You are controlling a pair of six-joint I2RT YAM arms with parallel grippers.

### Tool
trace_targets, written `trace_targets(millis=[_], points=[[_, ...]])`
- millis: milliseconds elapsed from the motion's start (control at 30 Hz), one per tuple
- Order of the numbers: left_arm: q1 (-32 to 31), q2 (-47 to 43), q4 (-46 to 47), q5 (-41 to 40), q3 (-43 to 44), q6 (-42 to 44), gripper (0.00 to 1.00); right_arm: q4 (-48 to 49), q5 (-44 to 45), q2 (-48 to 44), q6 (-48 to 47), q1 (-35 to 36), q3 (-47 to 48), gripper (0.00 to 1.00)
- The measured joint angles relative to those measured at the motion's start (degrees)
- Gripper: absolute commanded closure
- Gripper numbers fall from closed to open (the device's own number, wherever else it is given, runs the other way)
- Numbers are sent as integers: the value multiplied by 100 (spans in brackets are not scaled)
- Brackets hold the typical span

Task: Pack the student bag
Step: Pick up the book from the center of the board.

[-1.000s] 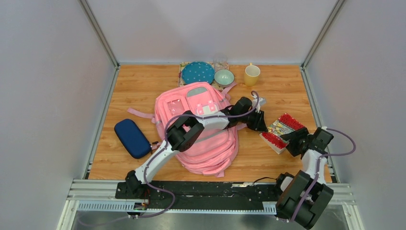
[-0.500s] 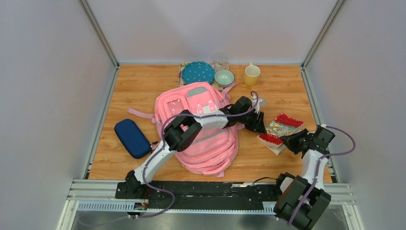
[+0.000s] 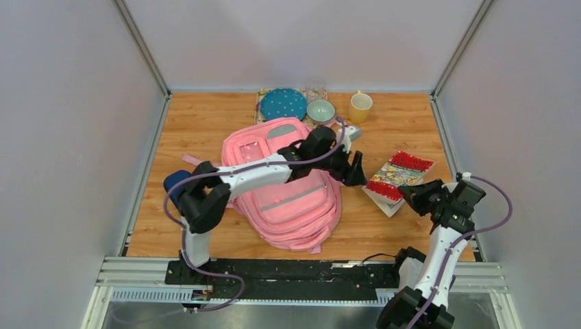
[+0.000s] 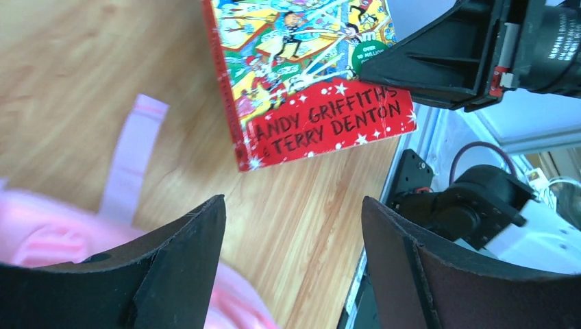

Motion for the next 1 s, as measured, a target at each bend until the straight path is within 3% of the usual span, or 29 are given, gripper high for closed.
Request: trace_targets(millis=[167,500,733,1000], points=[[282,-1510,177,-420,-1045,118,18,59,-557,-234,291,111,352,100],[437,-3958,581,-1270,-3373,11,12,1040,-1561,-763,1139,1182,291,100],[527,-5211,916,-1784,-4444,-407,9,1421,-1554,-568,1207,2841,457,100],[560,-5716,1266,-1934,-4603,-466,9,1895,-1110,-472,1423,4516,455,100]])
